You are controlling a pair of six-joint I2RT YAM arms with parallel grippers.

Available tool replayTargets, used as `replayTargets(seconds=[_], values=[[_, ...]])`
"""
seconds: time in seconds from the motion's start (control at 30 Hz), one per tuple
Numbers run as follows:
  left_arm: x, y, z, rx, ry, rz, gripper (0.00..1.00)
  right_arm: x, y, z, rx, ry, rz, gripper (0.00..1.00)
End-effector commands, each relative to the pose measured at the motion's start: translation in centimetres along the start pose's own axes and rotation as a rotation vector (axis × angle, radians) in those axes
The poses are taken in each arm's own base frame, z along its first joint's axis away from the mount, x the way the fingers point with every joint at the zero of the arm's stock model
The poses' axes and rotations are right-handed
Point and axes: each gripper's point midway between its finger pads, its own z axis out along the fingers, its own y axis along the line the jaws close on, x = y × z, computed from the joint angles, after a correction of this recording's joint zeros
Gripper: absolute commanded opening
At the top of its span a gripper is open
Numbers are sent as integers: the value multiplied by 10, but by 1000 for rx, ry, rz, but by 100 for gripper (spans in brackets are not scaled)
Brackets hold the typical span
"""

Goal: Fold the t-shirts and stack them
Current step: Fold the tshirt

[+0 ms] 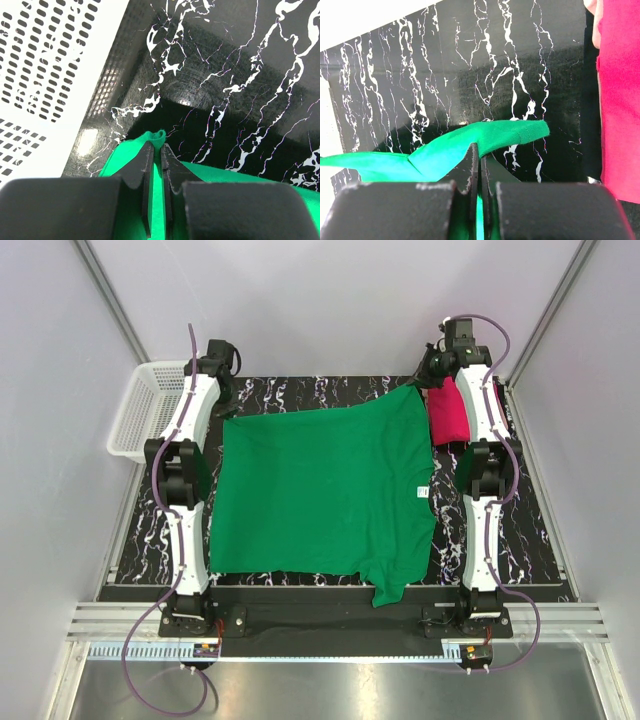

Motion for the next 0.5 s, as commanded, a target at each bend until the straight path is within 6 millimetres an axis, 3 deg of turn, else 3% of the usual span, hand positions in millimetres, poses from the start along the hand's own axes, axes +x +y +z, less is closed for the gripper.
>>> replayTargets(seconds=[0.0, 0.3, 0.47], values=[[-28, 2, -30, 31, -98, -8, 7, -29, 28, -42, -36, -106, -60, 0], [-28, -5, -24, 56, -91, -18, 6, -25, 26, -37, -33, -93, -59, 0], [-24, -4, -17, 47, -77, -14, 0, -24, 27, -35, -38, -90, -60, 0]])
